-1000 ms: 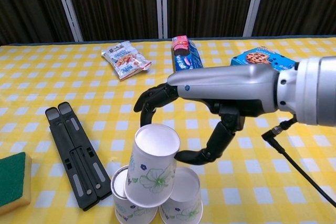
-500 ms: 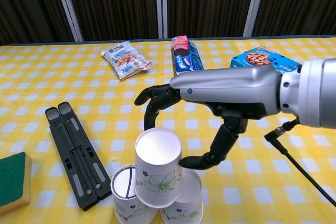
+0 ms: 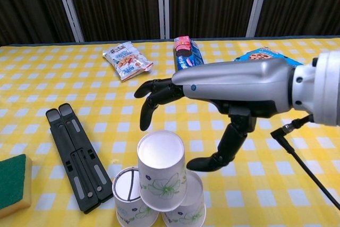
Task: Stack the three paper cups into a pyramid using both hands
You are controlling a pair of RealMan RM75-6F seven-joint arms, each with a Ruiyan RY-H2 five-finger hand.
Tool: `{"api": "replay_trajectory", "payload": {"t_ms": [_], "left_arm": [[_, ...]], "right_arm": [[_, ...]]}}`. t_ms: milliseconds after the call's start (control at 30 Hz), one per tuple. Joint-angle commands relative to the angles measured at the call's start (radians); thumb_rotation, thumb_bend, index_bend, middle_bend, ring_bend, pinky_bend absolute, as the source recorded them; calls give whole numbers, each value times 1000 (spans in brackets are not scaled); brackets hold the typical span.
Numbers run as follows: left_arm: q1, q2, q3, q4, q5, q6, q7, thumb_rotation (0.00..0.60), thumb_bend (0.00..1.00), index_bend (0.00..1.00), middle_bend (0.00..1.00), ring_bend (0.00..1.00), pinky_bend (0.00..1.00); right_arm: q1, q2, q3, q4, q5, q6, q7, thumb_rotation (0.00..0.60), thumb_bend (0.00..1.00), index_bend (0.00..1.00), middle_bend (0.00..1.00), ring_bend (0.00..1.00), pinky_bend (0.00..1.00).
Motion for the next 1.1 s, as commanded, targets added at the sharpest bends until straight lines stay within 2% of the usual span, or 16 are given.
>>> {"api": "replay_trajectory", "payload": {"t_ms": [33, 233, 400, 500, 633, 833, 967, 1100], "left_arm": [[2, 1, -1, 0, 0, 3, -2, 600, 229, 0, 0, 0, 0], [8, 2, -4, -1, 2, 16, -6, 600, 228, 0, 0, 0, 0], [6, -3, -5, 2, 5, 12, -6, 600, 228, 0, 0, 0, 0], [5, -9, -6, 5, 6, 9, 1, 600, 229, 0, 0, 0, 0], [7, -16, -8, 12, 6, 11, 5, 600, 228, 0, 0, 0, 0], [12, -28, -11, 27, 4, 18, 8, 600, 228, 0, 0, 0, 0], [15, -39, -13, 39, 1, 23, 7, 600, 228, 0, 0, 0, 0], [21, -51, -15, 57, -3, 33, 0, 600, 228, 0, 0, 0, 0]], "right_arm": [[-3, 21, 4, -26, 20, 35, -35, 600, 201, 269, 0, 0, 0], [-43, 76, 17, -58, 23, 142, -66, 600, 201, 269, 0, 0, 0], [-128, 114, 22, -18, -66, 250, 43, 600, 199, 269, 0, 0, 0], [-189, 138, 7, 46, -144, 315, 118, 600, 200, 259, 0, 0, 0], [-299, 154, -43, 168, -203, 421, 219, 600, 200, 232, 0, 0, 0], [-442, 119, -108, 338, -265, 543, 328, 600, 199, 134, 0, 0, 0], [-506, 98, -130, 422, -288, 595, 365, 600, 199, 96, 0, 0, 0], [-572, 71, -138, 503, -295, 657, 350, 600, 199, 81, 0, 0, 0]]}}
